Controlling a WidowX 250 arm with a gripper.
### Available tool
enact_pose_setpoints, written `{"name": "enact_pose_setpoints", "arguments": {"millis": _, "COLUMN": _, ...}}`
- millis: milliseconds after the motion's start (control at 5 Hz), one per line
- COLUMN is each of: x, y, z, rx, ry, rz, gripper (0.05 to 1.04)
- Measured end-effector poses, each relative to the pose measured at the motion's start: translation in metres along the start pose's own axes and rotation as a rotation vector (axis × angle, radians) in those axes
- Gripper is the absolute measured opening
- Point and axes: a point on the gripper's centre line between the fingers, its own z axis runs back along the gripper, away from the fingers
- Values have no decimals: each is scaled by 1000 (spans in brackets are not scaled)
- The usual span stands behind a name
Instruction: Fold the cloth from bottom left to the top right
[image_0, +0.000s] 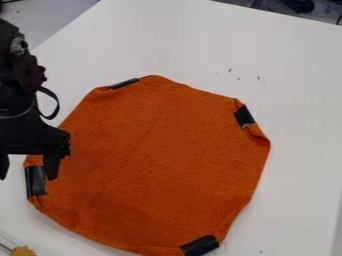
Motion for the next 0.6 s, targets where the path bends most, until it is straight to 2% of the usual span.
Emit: {"name": "enact_pose_setpoints", "arguments": {"millis": 600, "x": 13, "y": 14, "z": -34, "rx": -9, "ry": 22, "rz": -18, "gripper": 999}}
